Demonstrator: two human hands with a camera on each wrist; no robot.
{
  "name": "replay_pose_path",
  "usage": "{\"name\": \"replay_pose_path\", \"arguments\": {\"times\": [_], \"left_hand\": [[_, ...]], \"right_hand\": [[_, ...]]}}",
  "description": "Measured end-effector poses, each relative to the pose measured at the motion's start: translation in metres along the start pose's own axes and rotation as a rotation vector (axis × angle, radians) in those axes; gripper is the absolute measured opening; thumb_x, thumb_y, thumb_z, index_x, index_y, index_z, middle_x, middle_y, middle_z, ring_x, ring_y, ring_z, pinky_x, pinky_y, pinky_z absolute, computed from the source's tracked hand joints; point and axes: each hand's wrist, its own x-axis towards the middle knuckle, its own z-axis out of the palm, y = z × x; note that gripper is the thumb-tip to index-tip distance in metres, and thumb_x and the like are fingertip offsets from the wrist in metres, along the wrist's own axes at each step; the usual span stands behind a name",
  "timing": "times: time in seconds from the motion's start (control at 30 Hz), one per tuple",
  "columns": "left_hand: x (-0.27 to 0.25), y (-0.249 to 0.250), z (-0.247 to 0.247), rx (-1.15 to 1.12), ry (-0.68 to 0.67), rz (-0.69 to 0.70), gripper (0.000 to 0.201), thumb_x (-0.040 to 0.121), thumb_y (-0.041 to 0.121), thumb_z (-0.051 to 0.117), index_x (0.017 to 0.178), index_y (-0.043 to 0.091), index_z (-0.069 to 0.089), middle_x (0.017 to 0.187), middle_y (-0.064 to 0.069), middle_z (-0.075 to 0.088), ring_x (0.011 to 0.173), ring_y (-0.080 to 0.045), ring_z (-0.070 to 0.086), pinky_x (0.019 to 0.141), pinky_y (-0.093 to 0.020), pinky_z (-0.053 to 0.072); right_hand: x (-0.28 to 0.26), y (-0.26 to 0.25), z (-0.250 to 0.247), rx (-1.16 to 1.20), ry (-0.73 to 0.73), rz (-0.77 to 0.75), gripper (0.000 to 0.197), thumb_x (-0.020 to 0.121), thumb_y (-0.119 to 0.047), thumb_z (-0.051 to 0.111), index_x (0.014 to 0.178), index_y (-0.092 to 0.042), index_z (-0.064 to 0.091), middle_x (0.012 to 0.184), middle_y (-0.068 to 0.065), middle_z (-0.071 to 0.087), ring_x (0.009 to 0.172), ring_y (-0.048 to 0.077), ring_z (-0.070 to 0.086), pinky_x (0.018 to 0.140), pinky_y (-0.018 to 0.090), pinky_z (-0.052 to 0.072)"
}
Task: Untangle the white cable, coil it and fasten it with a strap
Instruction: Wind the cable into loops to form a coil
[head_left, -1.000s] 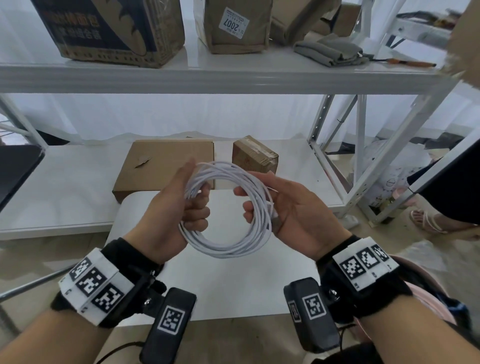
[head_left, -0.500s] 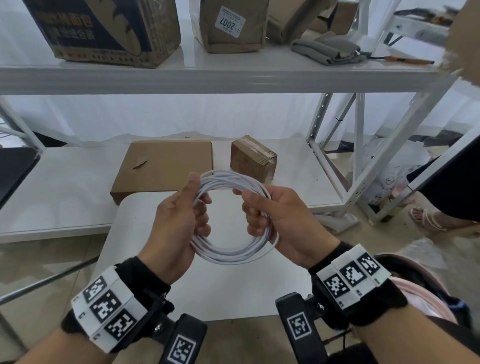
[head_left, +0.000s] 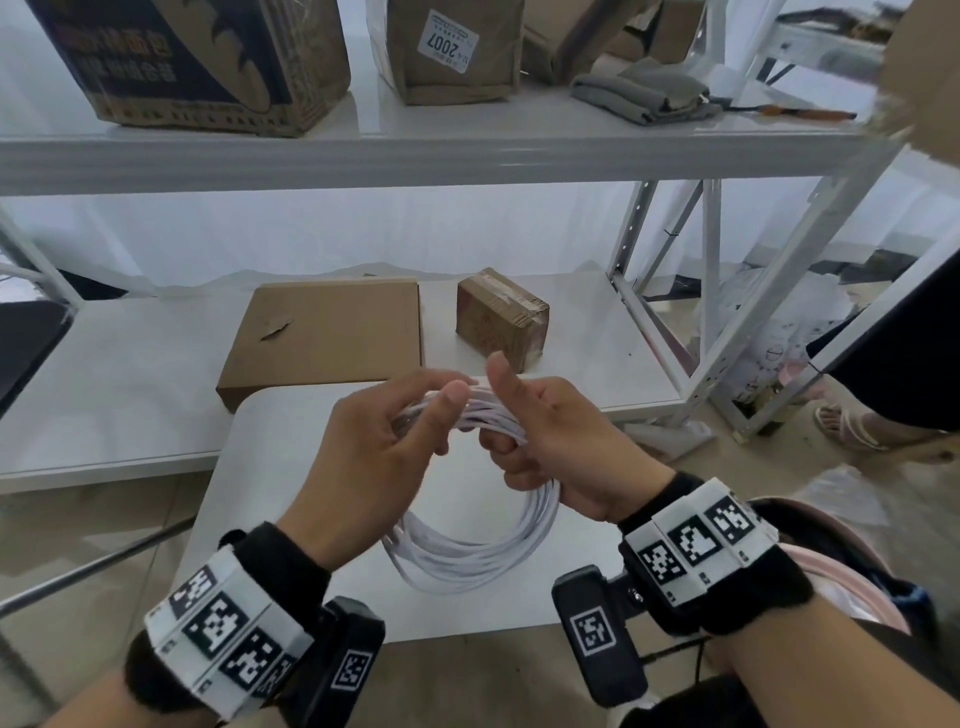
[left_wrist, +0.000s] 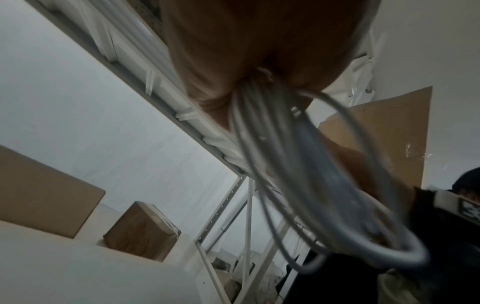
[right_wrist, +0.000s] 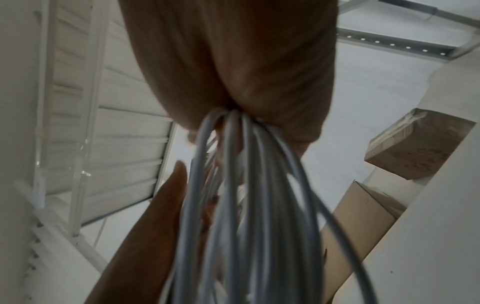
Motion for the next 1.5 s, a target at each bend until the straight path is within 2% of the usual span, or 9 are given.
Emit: {"name": "replay_pose_path", "arguments": {"times": [0.13, 0.37, 0.57, 0.67, 0.77, 1.0, 1.27, 1.4, 1.5], "left_hand": [[-0.001, -0.001, 0.009, 0.123, 0.005, 0.1, 0.035, 0.09, 0.048, 0.06, 0.115, 0.027, 0.072, 0.09, 0.023, 0.071, 0.078, 0.0, 0.068, 0.066, -0.007, 0.048], [-0.001, 0.001, 0.008, 0.015, 0.021, 0.111, 0.023, 0.092, 0.033, 0.061, 0.114, 0.037, 0.067, 0.076, 0.034, 0.066, 0.064, 0.001, 0.063, 0.06, -0.006, 0.044], [0.002, 0.0, 0.007, 0.009, 0.193, 0.084, 0.021, 0.096, 0.027, 0.062, 0.111, 0.022, 0.076, 0.094, 0.015, 0.076, 0.087, -0.003, 0.071, 0.077, -0.012, 0.051], [0.001, -0.004, 0.01, 0.054, 0.259, 0.043, 0.023, 0.096, 0.034, 0.06, 0.111, 0.025, 0.075, 0.099, 0.017, 0.075, 0.09, -0.004, 0.07, 0.079, -0.014, 0.052], [-0.001, -0.002, 0.013, 0.055, 0.21, -0.006, 0.022, 0.094, 0.042, 0.055, 0.106, 0.033, 0.072, 0.076, 0.026, 0.068, 0.071, -0.001, 0.065, 0.064, -0.011, 0.048], [0.005, 0.012, -0.006, -0.222, -0.123, -0.212, 0.022, 0.101, 0.034, 0.05, 0.091, 0.014, 0.056, 0.069, -0.008, 0.068, 0.046, -0.021, 0.052, 0.044, -0.027, 0.046], [0.009, 0.009, -0.005, -0.581, 0.037, -0.381, 0.022, 0.096, 0.027, 0.061, 0.081, 0.014, 0.052, 0.056, -0.004, 0.047, 0.045, -0.012, 0.026, 0.04, -0.021, 0.021], [0.007, 0.006, -0.005, -0.77, -0.03, -0.433, 0.021, 0.088, 0.032, 0.064, 0.083, 0.014, 0.057, 0.062, -0.003, 0.048, 0.048, -0.01, 0.031, 0.042, -0.017, 0.027], [0.006, 0.003, -0.003, -0.56, -0.019, -0.317, 0.023, 0.092, 0.032, 0.061, 0.103, 0.013, 0.069, 0.069, -0.004, 0.056, 0.054, -0.013, 0.046, 0.049, -0.022, 0.041]], "right_hand": [[0.003, 0.006, 0.0, 0.046, 0.13, -0.013, 0.054, 0.099, -0.052, 0.045, 0.092, -0.002, 0.063, 0.061, 0.002, 0.042, 0.049, 0.011, 0.028, 0.044, 0.022, 0.021], [0.002, 0.003, -0.005, 0.165, 0.065, 0.074, 0.049, 0.097, -0.052, 0.05, 0.087, -0.007, 0.066, 0.07, 0.006, 0.049, 0.054, 0.011, 0.04, 0.04, 0.017, 0.026], [0.001, -0.003, -0.004, 0.128, 0.042, 0.081, 0.055, 0.099, -0.054, 0.043, 0.085, -0.013, 0.076, 0.057, 0.008, 0.049, 0.057, 0.025, 0.053, 0.057, 0.031, 0.047], [0.001, -0.001, -0.001, 0.114, 0.119, 0.076, 0.056, 0.101, -0.053, 0.043, 0.097, -0.005, 0.071, 0.053, 0.002, 0.04, 0.048, 0.018, 0.042, 0.052, 0.029, 0.039], [0.003, 0.006, 0.005, 0.12, 0.217, 0.018, 0.053, 0.102, -0.05, 0.043, 0.088, -0.004, 0.064, 0.051, -0.003, 0.029, 0.044, 0.012, 0.025, 0.045, 0.024, 0.025], [0.004, 0.005, 0.001, -0.105, 0.149, -0.063, 0.041, 0.102, -0.041, 0.049, 0.073, -0.013, 0.055, 0.053, -0.005, 0.031, 0.044, 0.011, 0.021, 0.043, 0.021, 0.022], [0.004, 0.002, 0.001, 0.058, -0.01, -0.085, 0.041, 0.102, -0.042, 0.045, 0.069, -0.021, 0.059, 0.057, 0.002, 0.03, 0.043, 0.014, 0.03, 0.045, 0.025, 0.029], [0.005, 0.002, 0.004, 0.083, 0.059, -0.074, 0.043, 0.102, -0.042, 0.047, 0.065, -0.021, 0.056, 0.061, 0.002, 0.02, 0.048, 0.014, 0.017, 0.045, 0.025, 0.017], [0.007, 0.001, 0.004, 0.143, 0.151, -0.085, 0.049, 0.103, -0.038, 0.049, 0.058, -0.025, 0.062, 0.069, 0.009, 0.013, 0.053, 0.015, 0.013, 0.049, 0.028, 0.011]]}}
